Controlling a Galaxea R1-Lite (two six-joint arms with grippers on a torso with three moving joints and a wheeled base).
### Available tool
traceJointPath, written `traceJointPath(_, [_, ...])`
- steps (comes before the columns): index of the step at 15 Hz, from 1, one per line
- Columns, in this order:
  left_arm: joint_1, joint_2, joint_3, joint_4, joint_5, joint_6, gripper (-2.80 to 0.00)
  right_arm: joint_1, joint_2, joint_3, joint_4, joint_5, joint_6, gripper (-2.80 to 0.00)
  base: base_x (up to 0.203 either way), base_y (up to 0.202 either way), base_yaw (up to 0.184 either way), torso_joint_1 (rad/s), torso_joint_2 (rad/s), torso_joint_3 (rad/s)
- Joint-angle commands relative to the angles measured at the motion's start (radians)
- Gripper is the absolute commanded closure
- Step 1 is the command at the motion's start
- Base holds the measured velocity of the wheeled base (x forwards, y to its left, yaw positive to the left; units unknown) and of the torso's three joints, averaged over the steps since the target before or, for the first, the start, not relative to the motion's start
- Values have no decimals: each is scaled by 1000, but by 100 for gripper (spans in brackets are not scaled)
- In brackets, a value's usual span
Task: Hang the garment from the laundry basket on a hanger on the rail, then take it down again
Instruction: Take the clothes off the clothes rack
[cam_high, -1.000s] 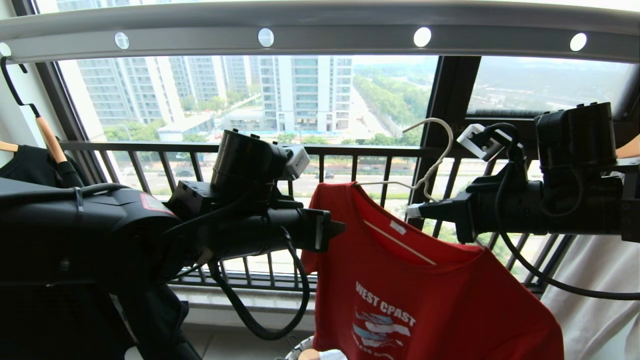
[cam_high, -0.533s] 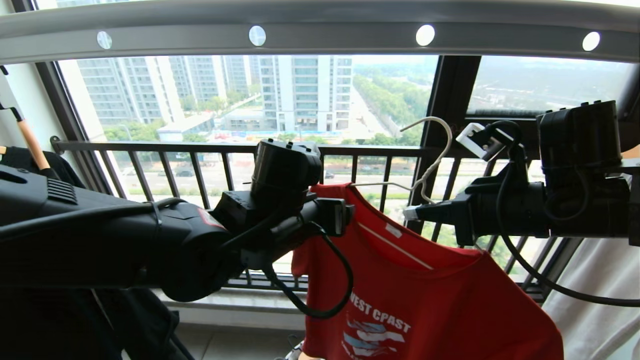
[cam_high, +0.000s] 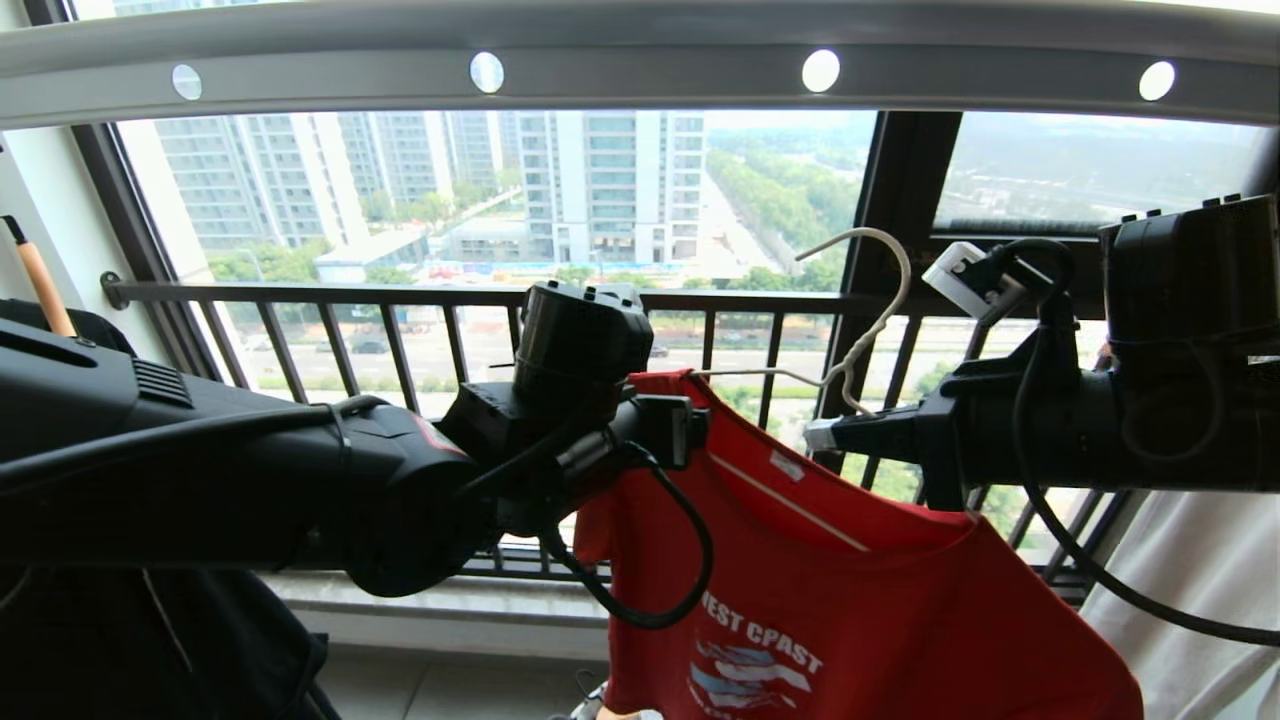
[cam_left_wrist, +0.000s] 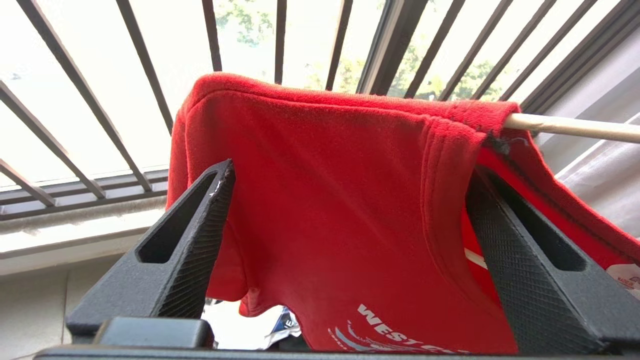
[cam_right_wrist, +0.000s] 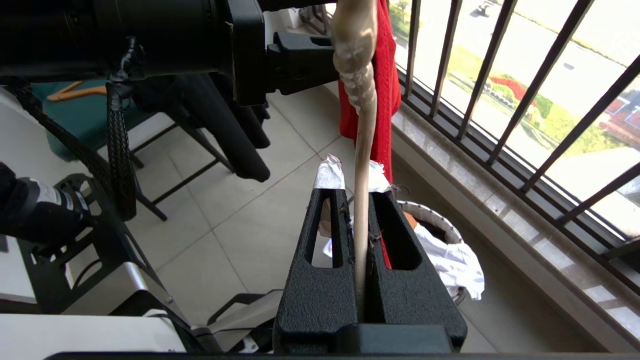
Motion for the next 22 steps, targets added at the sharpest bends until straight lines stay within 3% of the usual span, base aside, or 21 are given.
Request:
traceJointPath(1, [8,2,-4,-2,5,-1,-280,5,-16,2,-1,3,0,0,0,0,0,0,0,0])
traceJointPath(9, [33,-8,-16,-2,27,8,-280,5,-4,-3,-8,-40,0,0,0,0,0,0,0,0])
traceJointPath(10, [33,-11,-16,-2,28,8,0,5,-3,-3,-8,-41,0,0,0,0,0,0,0,0])
traceJointPath(20, [36,-37,-16,-2,32,9,0,-11,16,-10,-11,-69,0,0,0,0,0,0,0,0])
traceJointPath(22, [73,-34,-18,-2,30,14,0,-12,33,-10,-10,-87,-3,0,0,0,0,0,0,0])
